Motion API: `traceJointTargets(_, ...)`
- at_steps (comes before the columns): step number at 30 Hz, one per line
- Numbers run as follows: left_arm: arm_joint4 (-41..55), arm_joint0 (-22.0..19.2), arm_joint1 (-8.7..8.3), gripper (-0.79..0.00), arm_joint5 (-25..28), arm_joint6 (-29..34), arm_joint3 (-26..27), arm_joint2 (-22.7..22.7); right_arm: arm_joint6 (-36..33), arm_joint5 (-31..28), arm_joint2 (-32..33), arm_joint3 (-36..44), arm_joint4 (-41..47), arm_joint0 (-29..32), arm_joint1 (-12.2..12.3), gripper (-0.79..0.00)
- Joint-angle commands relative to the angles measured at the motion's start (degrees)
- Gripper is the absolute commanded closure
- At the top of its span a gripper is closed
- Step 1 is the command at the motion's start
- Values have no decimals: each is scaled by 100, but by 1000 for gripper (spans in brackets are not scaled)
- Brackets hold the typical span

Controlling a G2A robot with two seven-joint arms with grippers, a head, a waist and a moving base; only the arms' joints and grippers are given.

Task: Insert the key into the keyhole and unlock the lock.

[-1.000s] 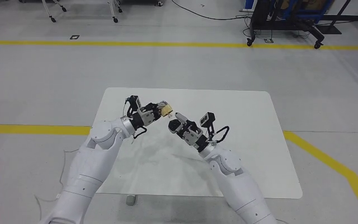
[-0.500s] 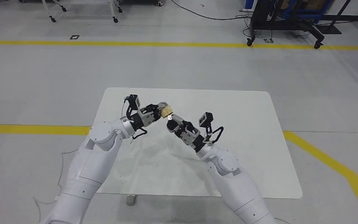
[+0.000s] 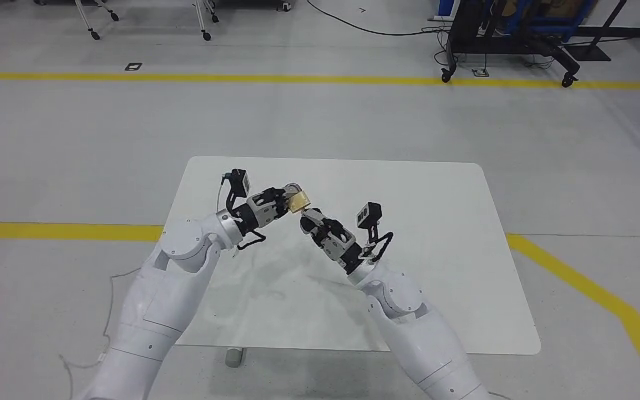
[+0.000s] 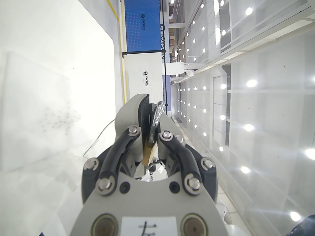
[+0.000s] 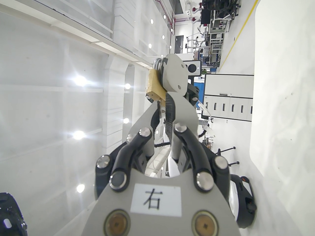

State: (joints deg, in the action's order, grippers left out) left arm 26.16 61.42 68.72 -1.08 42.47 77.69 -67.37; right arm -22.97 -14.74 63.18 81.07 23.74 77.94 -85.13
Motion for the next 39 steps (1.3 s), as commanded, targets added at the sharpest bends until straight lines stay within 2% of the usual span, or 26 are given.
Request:
traceJointTargets(1,-31,8,-1,0,16,4,15,4,71,-6,-15,0,-29,-3,-2,0)
traceJointTargets(7,-114,19,-3,0,52,-4,48,7,15,0,-38,5,175,-1,-7,0)
traceJointTargets(10,-155,29,-4,0,111,-1,75,7,-280,145,-40,-9,654,-1,-13,0)
traceJointTargets(14,-150,62,-3,0,271,26,105,-1,-1136,806,25,-186,1766,-124,-13,0)
traceJointTargets(25,-82,150,-6,0,629,51,163,-87,-2365,1870,267,-904,3611,-491,-27,0)
traceJointTargets(34,-180,176,-9,0,737,76,214,-94,-3172,3037,266,-1477,4535,-794,-29,0)
traceJointTargets(39,-207,196,-11,0,789,71,235,-107,-3348,3137,249,-1730,4720,-936,-41,0)
